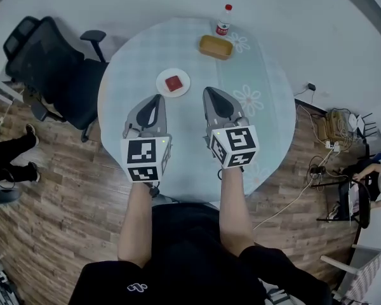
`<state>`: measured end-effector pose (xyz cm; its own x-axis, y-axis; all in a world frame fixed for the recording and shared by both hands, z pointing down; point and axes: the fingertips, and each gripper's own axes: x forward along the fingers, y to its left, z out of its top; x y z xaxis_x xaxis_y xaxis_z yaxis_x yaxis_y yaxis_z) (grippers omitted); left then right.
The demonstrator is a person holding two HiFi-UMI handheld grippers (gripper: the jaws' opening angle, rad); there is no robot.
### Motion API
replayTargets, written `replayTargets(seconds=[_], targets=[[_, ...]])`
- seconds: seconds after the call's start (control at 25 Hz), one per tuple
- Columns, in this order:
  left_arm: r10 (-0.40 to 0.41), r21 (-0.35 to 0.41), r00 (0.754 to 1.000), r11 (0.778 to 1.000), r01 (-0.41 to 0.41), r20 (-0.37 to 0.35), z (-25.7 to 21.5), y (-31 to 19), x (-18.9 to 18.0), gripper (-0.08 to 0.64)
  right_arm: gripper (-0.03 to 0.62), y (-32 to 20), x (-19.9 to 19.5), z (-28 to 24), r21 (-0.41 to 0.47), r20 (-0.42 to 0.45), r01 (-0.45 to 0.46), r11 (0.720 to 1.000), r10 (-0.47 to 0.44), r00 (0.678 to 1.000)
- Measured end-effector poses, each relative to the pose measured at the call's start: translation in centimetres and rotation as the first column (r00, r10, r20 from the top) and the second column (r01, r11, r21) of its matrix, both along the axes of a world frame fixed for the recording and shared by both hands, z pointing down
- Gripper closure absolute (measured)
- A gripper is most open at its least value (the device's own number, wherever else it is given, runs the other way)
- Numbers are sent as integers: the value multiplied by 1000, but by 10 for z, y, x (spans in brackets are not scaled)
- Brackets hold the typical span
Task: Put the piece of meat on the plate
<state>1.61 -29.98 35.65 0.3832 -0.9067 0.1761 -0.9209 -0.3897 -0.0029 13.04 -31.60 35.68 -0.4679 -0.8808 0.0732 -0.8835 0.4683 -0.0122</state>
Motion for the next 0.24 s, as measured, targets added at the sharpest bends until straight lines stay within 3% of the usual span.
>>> replayTargets(seconds=[0.24], targets=[[-6, 6, 1000, 1000, 6, -13, -5, 5, 6, 557, 581, 3, 5, -7, 9, -5, 19, 1000, -19, 1000]])
